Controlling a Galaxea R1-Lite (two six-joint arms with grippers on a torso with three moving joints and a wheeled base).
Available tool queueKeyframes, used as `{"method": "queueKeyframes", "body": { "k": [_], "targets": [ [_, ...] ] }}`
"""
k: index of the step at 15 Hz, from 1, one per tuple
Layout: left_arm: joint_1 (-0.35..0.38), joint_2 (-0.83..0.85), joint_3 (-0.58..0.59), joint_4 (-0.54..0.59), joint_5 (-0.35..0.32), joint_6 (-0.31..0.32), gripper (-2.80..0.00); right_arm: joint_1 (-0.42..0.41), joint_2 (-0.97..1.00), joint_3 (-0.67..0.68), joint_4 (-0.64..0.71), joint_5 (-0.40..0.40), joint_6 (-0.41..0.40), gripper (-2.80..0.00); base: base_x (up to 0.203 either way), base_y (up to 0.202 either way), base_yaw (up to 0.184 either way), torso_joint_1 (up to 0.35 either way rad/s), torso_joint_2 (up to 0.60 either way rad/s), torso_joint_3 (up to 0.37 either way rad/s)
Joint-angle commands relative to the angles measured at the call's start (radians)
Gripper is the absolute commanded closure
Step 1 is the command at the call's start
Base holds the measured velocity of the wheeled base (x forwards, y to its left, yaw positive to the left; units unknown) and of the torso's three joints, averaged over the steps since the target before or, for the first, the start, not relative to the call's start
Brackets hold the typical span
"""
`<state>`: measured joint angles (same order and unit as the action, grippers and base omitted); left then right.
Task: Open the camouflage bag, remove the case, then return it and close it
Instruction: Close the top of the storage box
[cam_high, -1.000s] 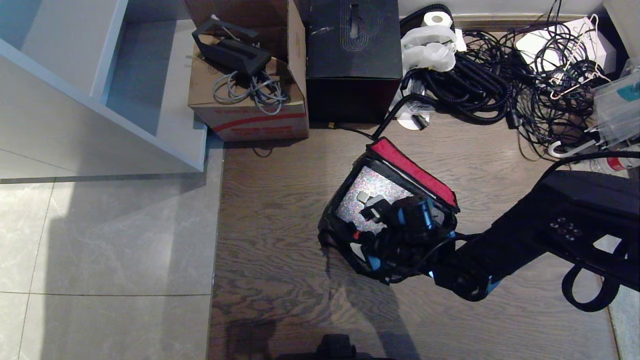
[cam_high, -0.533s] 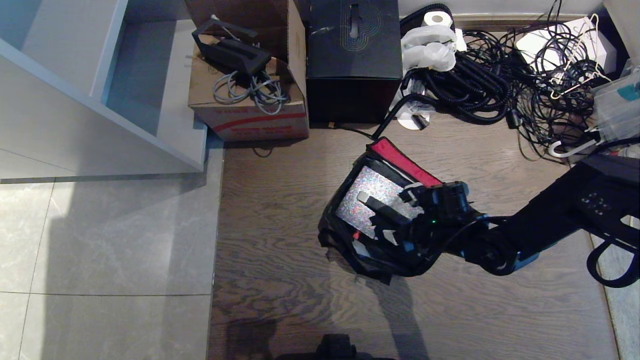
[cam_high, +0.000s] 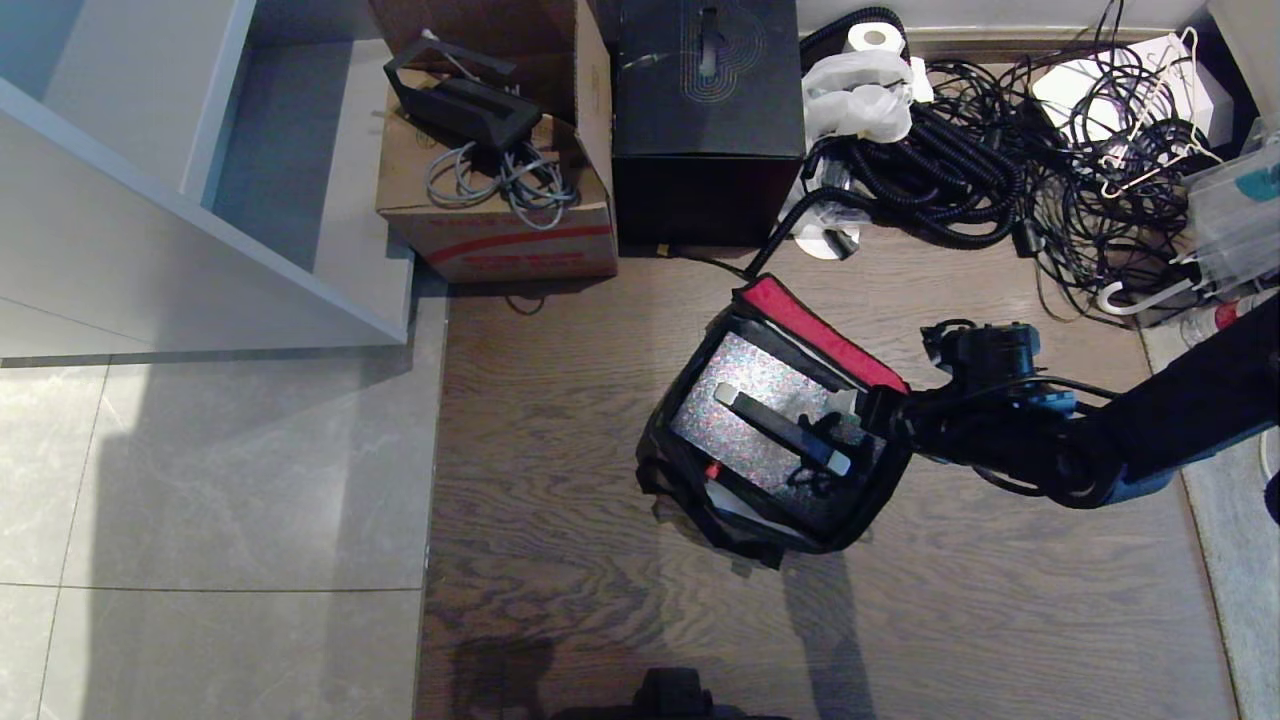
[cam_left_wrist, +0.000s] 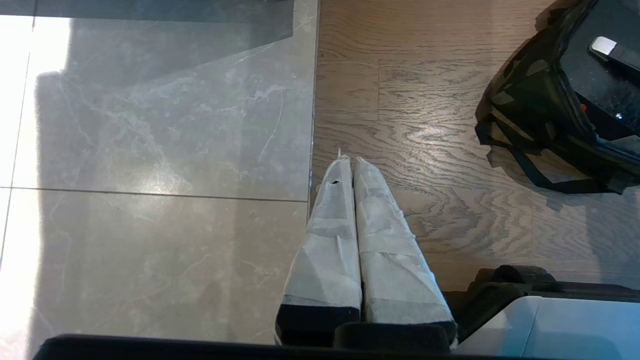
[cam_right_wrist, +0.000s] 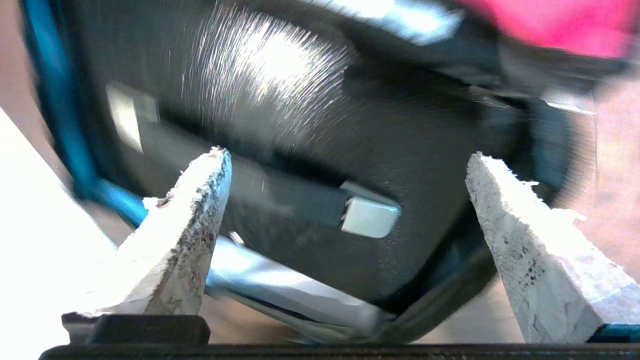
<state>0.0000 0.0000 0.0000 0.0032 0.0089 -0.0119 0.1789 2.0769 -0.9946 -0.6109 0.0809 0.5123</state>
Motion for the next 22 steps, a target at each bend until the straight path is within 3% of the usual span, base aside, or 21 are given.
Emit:
{"method": "queueKeyframes", "body": {
  "k": [1, 3, 6, 8, 13, 22],
  "targets": [
    [0.000, 0.000, 0.000, 0.000, 0.000, 0.000, 0.00, -0.020, -0.032, 0.011, -0.001, -0.002, 0.126, -2.80, 0.000, 0.000, 0.000, 0.000, 0.00, 0.000],
    [0.000, 0.000, 0.000, 0.000, 0.000, 0.000, 0.00, -0.047, -0.035, 0.011, 0.005, 0.002, 0.172, -2.80, 0.000, 0.000, 0.000, 0.000, 0.00, 0.000],
    [0.000, 0.000, 0.000, 0.000, 0.000, 0.000, 0.00, -0.099, -0.033, 0.009, 0.040, 0.003, 0.180, -2.80, 0.000, 0.000, 0.000, 0.000, 0.00, 0.000],
    [0.000, 0.000, 0.000, 0.000, 0.000, 0.000, 0.00, -0.151, -0.009, -0.018, 0.047, 0.009, 0.236, -2.80, 0.000, 0.000, 0.000, 0.000, 0.00, 0.000],
    [0.000, -0.002, 0.000, 0.000, 0.000, 0.000, 0.00, -0.164, 0.121, -0.089, 0.053, 0.005, 0.286, -2.80, 0.000, 0.000, 0.000, 0.000, 0.00, 0.000],
    [0.000, 0.000, 0.000, 0.000, 0.000, 0.000, 0.00, -0.164, 0.226, -0.262, 0.063, -0.003, 0.483, -2.80, 0.000, 0.000, 0.000, 0.000, 0.00, 0.000]
  ]
}}
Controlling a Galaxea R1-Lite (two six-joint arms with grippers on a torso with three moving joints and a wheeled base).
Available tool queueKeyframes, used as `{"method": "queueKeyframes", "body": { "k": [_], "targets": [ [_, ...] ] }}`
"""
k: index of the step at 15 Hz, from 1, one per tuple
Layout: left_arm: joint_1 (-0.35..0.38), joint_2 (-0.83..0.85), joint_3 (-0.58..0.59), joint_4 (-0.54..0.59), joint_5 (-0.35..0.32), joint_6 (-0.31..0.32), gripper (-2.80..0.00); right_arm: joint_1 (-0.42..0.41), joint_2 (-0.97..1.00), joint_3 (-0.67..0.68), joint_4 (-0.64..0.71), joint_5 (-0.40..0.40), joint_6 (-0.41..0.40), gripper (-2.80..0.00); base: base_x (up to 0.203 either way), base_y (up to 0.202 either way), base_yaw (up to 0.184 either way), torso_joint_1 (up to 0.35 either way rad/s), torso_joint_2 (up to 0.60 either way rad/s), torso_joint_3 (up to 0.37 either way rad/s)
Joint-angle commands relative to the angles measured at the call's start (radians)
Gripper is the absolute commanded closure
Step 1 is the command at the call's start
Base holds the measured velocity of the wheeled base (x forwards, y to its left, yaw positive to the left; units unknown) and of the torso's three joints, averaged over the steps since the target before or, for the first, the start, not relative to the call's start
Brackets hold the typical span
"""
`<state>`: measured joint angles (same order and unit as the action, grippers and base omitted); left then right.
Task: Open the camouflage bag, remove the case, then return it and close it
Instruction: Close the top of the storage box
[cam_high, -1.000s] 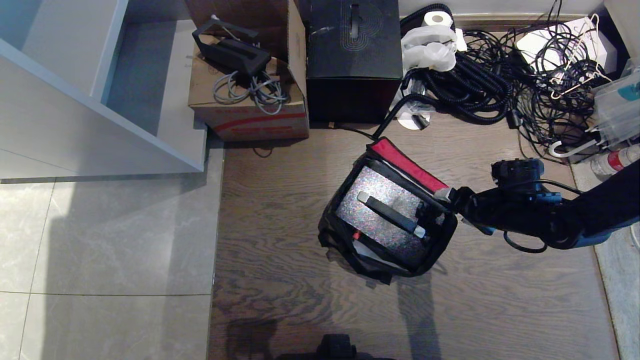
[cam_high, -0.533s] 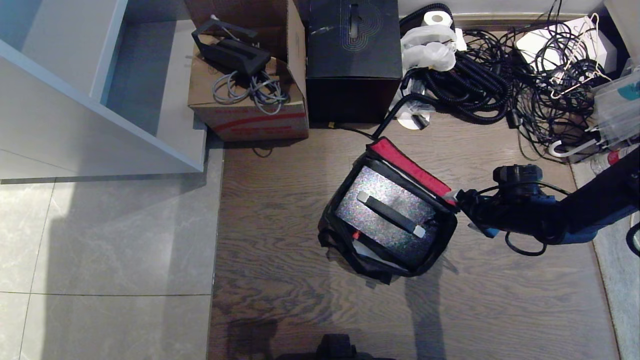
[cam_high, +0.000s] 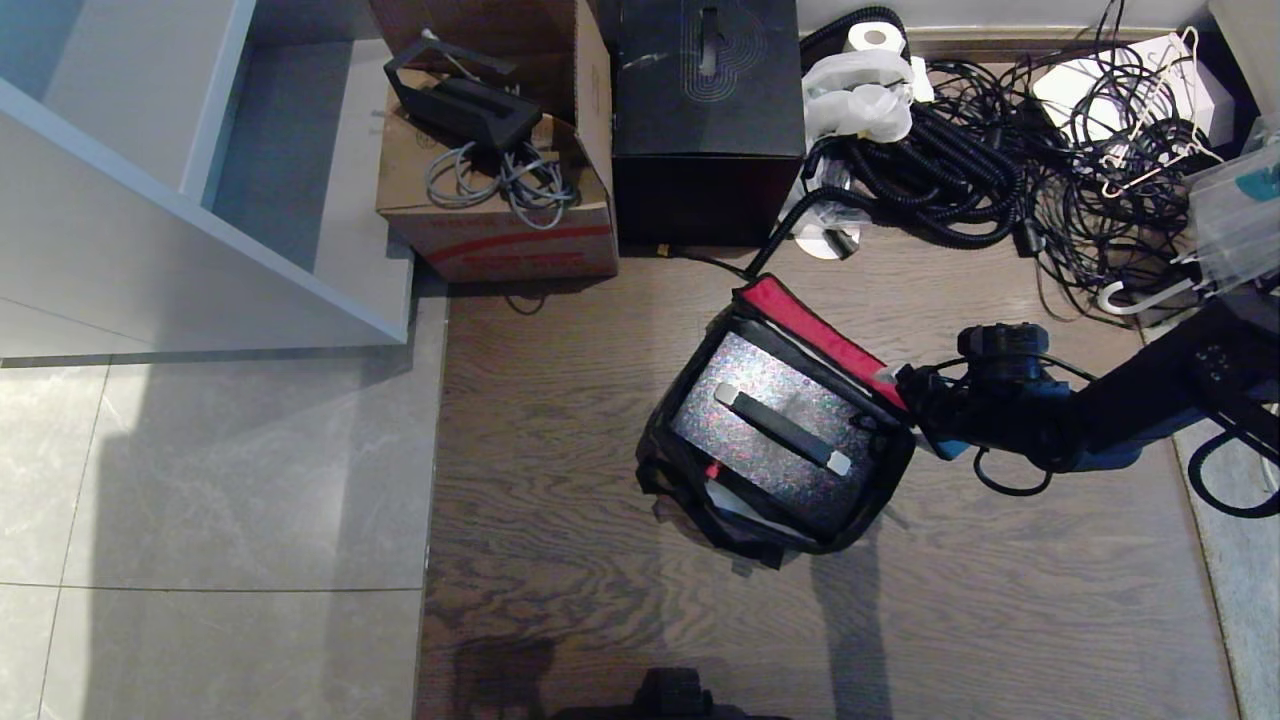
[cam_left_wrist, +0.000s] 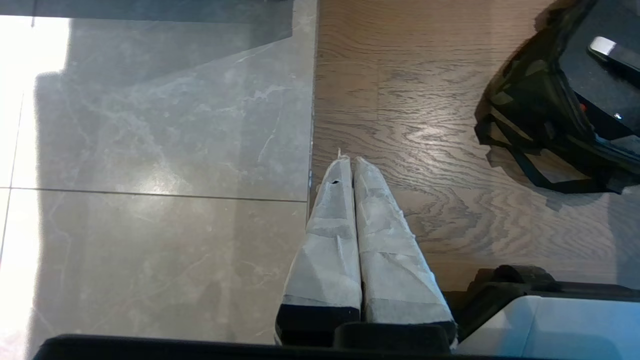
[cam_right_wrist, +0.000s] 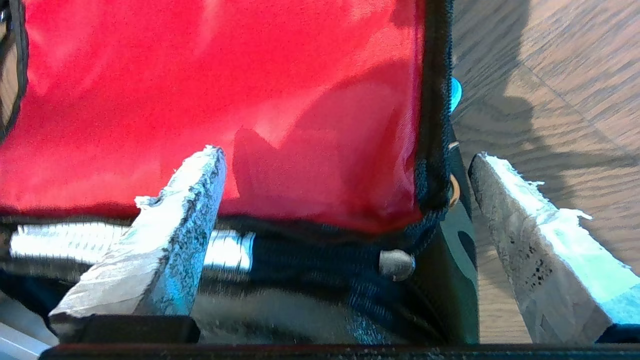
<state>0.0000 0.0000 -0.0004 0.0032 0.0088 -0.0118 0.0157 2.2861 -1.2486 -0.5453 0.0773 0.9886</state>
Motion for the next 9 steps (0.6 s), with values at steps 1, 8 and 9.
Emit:
{"method": "queueKeyframes", "body": {
  "k": [1, 8, 9],
  "targets": [
    [0.000, -0.002, 0.000, 0.000, 0.000, 0.000, 0.00, 0.000, 0.018, -0.011, -0.002, 0.002, 0.015, -2.80, 0.000, 0.000, 0.000, 0.000, 0.00, 0.000],
    [0.000, 0.000, 0.000, 0.000, 0.000, 0.000, 0.00, -0.026, 0.066, -0.069, 0.018, 0.002, 0.064, -2.80, 0.000, 0.000, 0.000, 0.000, 0.00, 0.000],
    [0.000, 0.000, 0.000, -0.001, 0.000, 0.000, 0.00, -0.036, 0.076, -0.087, 0.021, 0.002, 0.064, -2.80, 0.000, 0.000, 0.000, 0.000, 0.00, 0.000]
  ]
}}
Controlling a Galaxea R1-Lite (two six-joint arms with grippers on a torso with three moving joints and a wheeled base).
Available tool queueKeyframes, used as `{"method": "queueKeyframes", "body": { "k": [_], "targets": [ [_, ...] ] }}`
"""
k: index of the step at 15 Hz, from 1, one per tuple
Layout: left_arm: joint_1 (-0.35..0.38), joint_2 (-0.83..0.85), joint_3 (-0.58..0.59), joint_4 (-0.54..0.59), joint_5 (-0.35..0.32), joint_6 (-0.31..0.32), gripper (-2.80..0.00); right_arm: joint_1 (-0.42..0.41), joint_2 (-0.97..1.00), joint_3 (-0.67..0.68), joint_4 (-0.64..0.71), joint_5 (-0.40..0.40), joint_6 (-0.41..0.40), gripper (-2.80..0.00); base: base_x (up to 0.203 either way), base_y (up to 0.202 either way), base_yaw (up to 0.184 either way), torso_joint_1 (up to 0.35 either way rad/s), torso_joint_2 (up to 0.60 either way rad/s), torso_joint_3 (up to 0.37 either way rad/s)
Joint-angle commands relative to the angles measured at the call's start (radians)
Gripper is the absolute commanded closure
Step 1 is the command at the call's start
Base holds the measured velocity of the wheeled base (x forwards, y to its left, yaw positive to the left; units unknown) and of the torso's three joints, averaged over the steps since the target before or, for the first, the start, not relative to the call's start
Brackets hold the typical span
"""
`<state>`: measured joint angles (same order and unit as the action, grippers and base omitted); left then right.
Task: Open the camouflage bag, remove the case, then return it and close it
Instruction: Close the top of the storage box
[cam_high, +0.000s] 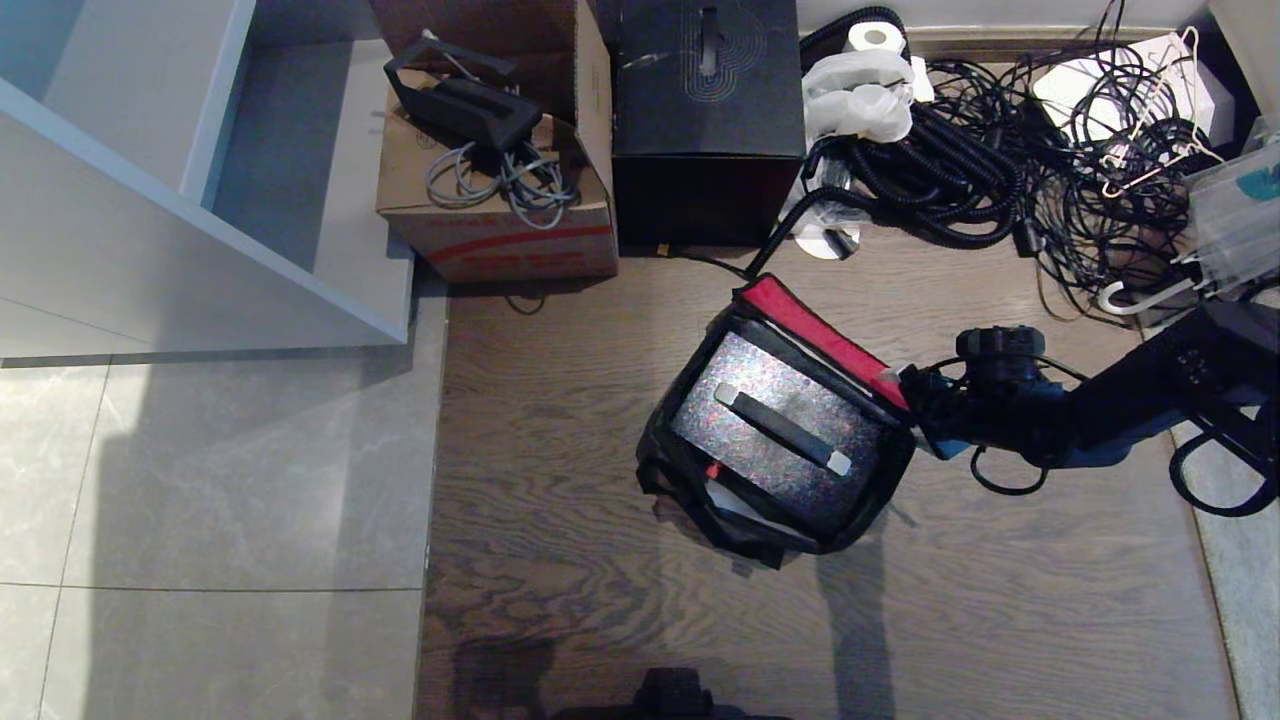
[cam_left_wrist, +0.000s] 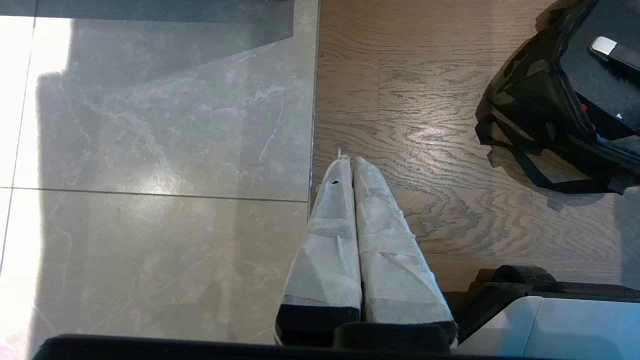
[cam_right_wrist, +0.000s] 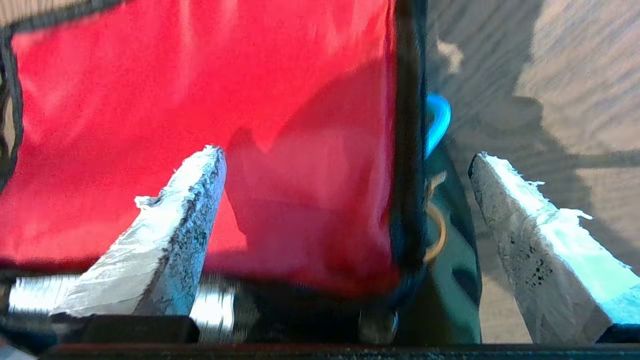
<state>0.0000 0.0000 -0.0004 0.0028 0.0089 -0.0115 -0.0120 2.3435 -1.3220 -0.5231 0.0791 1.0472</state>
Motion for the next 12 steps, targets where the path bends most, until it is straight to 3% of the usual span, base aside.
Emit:
{"method": "queueKeyframes", "body": {
  "k": [1, 2, 3, 12],
  "targets": [
    [0.000, 0.000, 0.000, 0.000, 0.000, -0.001, 0.00, -0.014, 0.025, -0.021, -0.003, 0.001, 0.005, -2.80, 0.000, 0.000, 0.000, 0.000, 0.00, 0.000],
    [0.000, -0.002, 0.000, 0.000, 0.000, -0.001, 0.00, -0.014, 0.031, -0.026, -0.001, 0.001, 0.005, -2.80, 0.000, 0.000, 0.000, 0.000, 0.00, 0.000],
    [0.000, 0.000, 0.000, 0.000, 0.000, -0.001, 0.00, -0.014, 0.038, -0.029, -0.001, 0.002, 0.005, 0.00, 0.000, 0.000, 0.000, 0.000, 0.00, 0.000],
    [0.000, 0.000, 0.000, 0.000, 0.000, -0.001, 0.00, -0.014, 0.030, -0.022, -0.003, 0.003, -0.013, 0.00, 0.000, 0.000, 0.000, 0.000, 0.00, 0.000]
  ]
}}
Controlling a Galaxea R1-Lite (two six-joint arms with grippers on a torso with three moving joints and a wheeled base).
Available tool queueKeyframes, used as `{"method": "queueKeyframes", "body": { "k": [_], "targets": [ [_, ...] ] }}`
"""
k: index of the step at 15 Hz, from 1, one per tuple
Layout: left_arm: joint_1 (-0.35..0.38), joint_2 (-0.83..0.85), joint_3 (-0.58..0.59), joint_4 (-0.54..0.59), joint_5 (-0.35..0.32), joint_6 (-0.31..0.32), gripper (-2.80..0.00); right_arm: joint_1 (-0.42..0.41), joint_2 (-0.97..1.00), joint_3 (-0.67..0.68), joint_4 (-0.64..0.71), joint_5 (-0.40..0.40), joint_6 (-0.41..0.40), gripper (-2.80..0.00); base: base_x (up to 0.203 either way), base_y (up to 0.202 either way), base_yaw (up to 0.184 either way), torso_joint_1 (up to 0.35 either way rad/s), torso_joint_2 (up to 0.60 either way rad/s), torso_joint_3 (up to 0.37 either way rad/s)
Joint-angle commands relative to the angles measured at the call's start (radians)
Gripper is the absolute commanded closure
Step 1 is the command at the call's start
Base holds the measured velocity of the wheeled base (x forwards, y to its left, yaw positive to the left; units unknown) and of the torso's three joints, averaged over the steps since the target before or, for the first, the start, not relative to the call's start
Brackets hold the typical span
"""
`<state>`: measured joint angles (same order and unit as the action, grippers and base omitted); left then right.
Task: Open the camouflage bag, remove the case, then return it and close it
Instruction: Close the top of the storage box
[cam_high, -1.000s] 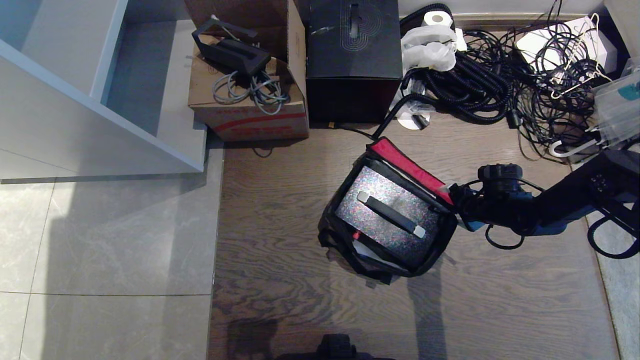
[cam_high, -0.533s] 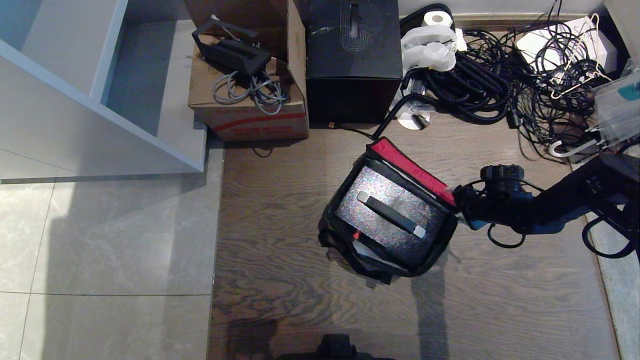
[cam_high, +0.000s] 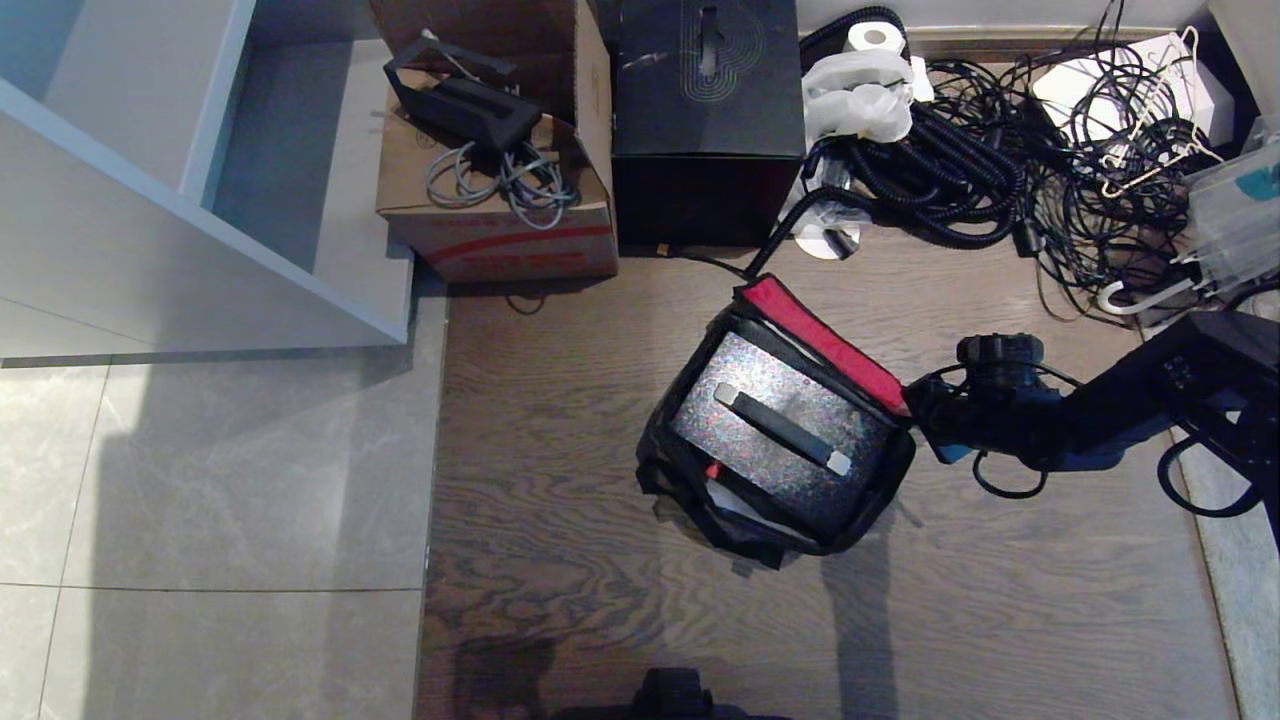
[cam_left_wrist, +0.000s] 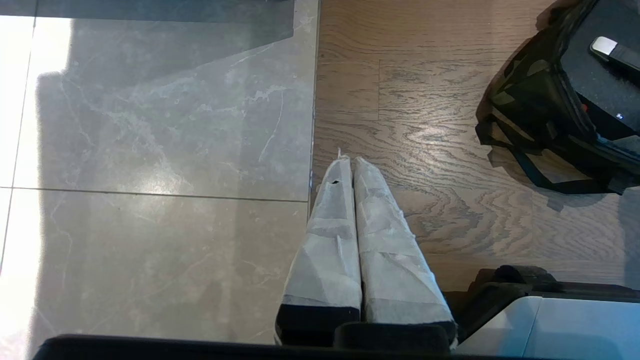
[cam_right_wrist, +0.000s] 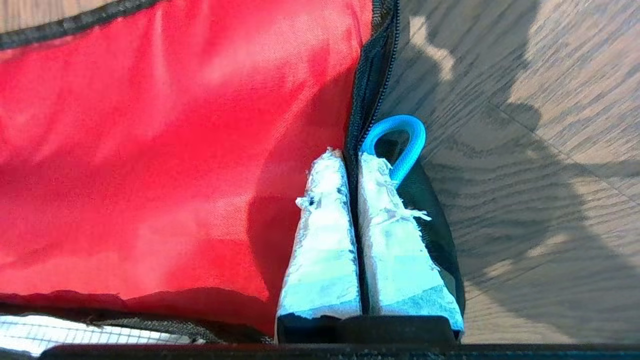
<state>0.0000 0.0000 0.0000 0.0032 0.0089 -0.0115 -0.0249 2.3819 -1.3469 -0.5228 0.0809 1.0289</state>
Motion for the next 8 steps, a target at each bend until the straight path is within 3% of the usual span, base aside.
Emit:
{"method": "queueKeyframes", "body": {
  "k": [1, 3, 8],
  "targets": [
    [0.000, -0.002, 0.000, 0.000, 0.000, -0.001, 0.00, -0.001, -0.019, 0.012, -0.003, 0.001, 0.005, 0.00, 0.000, 0.000, 0.000, 0.000, 0.00, 0.000],
    [0.000, -0.002, 0.000, 0.000, 0.000, 0.000, 0.00, -0.003, -0.077, 0.051, -0.008, 0.003, -0.014, 0.00, 0.000, 0.000, 0.000, 0.000, 0.00, 0.000],
    [0.000, 0.000, 0.000, 0.000, 0.000, -0.001, 0.00, 0.004, -0.269, 0.299, -0.025, 0.023, -0.226, 0.00, 0.000, 0.000, 0.000, 0.000, 0.00, 0.000]
  ]
}}
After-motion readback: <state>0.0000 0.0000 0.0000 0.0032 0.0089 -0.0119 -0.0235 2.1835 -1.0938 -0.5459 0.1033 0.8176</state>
